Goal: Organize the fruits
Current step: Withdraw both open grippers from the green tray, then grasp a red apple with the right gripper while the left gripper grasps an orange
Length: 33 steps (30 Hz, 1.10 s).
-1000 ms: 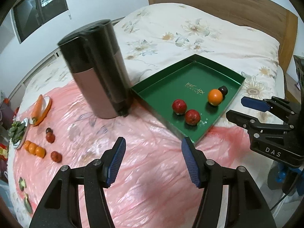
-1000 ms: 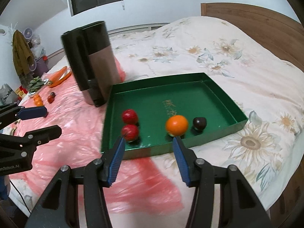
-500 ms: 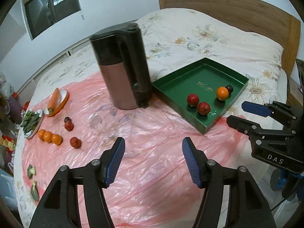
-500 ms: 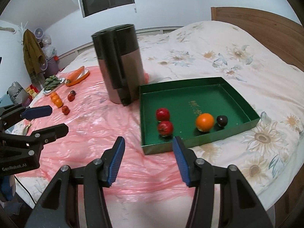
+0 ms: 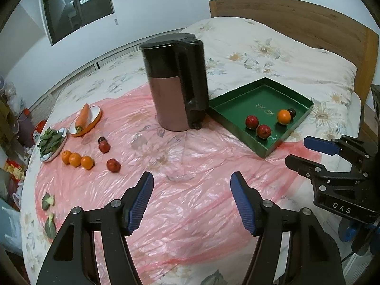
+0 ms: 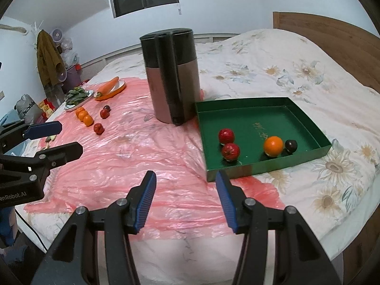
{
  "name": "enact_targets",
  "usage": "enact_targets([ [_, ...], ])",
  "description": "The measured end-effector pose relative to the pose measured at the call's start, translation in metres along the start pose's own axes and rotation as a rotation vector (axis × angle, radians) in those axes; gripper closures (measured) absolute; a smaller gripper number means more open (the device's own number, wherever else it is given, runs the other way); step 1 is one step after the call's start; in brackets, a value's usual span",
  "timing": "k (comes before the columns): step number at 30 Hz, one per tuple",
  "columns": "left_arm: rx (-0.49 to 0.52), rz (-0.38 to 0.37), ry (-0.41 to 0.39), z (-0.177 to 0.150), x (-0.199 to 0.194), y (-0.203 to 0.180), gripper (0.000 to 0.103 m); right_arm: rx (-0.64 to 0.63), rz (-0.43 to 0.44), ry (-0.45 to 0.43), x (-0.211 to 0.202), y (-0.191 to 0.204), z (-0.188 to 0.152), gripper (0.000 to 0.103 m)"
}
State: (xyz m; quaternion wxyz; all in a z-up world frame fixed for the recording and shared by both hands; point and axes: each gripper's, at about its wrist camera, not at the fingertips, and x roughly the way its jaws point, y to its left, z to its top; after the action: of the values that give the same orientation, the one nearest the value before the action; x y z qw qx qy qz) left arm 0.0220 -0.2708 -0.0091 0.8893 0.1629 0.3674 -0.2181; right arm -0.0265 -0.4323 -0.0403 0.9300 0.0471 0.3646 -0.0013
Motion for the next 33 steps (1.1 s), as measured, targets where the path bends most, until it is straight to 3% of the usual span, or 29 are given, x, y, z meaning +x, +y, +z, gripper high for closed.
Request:
enact_targets([
  [12,-0.098,0.038,0.034,-0.038,-0.01,0.052,0.041,-0.045,0.056,-0.003,0.001,0.046,-0.001,0.029],
  [26,-0.32,0.116,0.103,-0.092,-0.011,0.155,0.042,-0.176,0.154,0.046,0.031,0.132,0.004,0.029],
  [33,-0.396,0.147,0.11,-0.102,-0.011,0.196,0.042,-0.22,0.205,0.071,0.052,0.166,0.009,0.029],
])
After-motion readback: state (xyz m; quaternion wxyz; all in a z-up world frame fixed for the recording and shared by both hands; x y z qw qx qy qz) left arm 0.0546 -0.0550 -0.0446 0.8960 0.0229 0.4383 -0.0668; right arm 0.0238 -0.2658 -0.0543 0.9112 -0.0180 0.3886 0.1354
